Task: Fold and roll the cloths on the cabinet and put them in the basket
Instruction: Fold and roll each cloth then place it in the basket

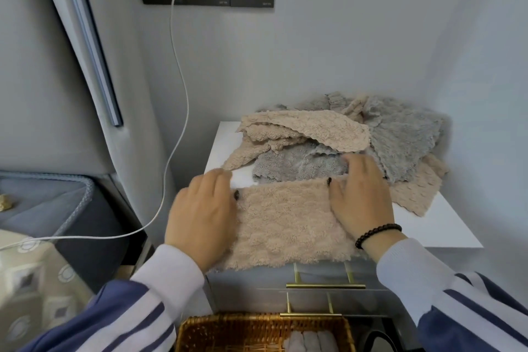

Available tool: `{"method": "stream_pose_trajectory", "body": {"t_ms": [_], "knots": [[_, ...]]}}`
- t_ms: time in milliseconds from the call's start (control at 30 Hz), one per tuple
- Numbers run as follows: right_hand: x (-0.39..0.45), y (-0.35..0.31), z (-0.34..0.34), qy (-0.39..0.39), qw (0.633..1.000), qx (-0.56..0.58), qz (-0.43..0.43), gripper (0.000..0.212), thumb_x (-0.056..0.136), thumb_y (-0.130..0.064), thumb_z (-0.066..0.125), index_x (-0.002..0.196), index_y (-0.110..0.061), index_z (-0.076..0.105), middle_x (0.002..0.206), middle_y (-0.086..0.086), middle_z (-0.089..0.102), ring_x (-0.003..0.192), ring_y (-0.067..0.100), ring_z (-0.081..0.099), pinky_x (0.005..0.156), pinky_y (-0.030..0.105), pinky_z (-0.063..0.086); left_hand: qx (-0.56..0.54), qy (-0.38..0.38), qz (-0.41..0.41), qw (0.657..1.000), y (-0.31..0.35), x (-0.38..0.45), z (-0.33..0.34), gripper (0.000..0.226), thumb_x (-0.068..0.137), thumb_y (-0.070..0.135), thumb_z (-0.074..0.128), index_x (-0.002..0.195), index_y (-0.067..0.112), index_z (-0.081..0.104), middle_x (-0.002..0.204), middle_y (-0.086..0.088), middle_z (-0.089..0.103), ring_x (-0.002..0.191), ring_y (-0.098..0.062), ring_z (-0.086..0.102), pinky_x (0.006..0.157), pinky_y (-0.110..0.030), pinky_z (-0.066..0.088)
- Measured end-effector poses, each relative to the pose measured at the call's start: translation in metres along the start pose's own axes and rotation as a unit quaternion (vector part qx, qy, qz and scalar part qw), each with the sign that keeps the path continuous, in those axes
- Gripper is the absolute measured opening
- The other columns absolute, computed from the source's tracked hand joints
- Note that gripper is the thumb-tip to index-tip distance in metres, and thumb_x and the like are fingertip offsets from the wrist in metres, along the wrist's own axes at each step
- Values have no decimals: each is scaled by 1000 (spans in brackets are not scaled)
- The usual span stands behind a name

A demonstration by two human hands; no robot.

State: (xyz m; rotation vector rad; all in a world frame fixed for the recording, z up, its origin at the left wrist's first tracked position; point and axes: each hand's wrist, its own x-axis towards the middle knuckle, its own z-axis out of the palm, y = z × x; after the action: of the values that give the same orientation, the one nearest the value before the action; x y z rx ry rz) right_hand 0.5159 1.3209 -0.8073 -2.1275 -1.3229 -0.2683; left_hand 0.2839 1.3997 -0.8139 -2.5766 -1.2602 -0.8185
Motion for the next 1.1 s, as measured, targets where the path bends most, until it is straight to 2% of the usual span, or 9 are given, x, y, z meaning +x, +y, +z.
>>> {"method": "stream_pose_trajectory", "body": {"t_ms": [67,200,267,367,500,667,867,967,1100], "knots": [[-7,-16,-2,35,994,13,-106,39,86,-4,58,125,-6,54,123,10,57,113,25,55,96,40,44,-38,-22,61,997,17,-10,-4,42,85,21,40,117,3,61,115,-13,64,101,-30,63,85,-40,52],[-37,-41,13,-103,964,22,-244,45,88,-8,42,132,-7,51,137,9,53,129,23,46,109,39,37,-20,-145,77,986,22,-28,12,55,97,37,26,128,5,57,131,-10,59,120,-25,58,103,-45,43],[-46,-42,23,-190,948,-20,-253,56,91,-23,23,141,-8,41,148,9,41,139,22,34,116,40,26,-2,-191,63,979,18,-25,17,66,99,44,13,136,6,50,141,-9,50,129,-23,49,109,-45,28],[-45,-39,24,-248,939,-54,-232,73,86,-39,0,151,-13,22,158,3,20,147,16,14,117,33,4,-14,-224,62,972,14,-21,17,81,84,57,-7,152,16,13,159,0,9,147,-13,7,114,-28,-7],[-40,-27,14,-287,931,-111,-195,75,88,-59,-3,153,-20,0,161,-3,-2,147,11,-6,119,33,-4,-19,-253,63,965,4,-20,13,101,67,73,-31,152,26,-3,160,2,-6,147,-12,-8,114,-26,-13],[-34,0,0,-304,927,-165,-142,82,85,-69,-1,152,-21,-8,160,-4,-11,146,12,-14,120,38,-3,-1,-275,51,960,-18,-16,14,93,70,79,-15,150,31,-12,160,3,-10,146,-12,-12,118,-30,-9],[-33,36,-12,-307,936,-159,-71,87,81,-71,-4,151,-21,-12,159,-4,-13,146,11,-13,119,40,-4,-26,-266,25,963,-29,-14,7,102,71,82,-13,153,23,2,160,-2,-3,147,-16,-9,117,-36,-5],[-41,34,-18,-236,953,-131,-134,85,85,-68,-6,153,-17,0,160,0,0,147,14,-6,118,38,-4,8,-161,103,982,-12,-21,3,80,91,65,7,150,13,25,158,-10,18,146,-25,9,119,-42,9],[-58,12,-10,-205,925,-129,-291,75,90,-64,32,149,-18,24,154,7,29,143,24,24,112,51,23,27,-131,219,966,18,-42,13,80,88,62,41,147,9,32,154,-12,28,142,-29,26,110,-47,20]]}}
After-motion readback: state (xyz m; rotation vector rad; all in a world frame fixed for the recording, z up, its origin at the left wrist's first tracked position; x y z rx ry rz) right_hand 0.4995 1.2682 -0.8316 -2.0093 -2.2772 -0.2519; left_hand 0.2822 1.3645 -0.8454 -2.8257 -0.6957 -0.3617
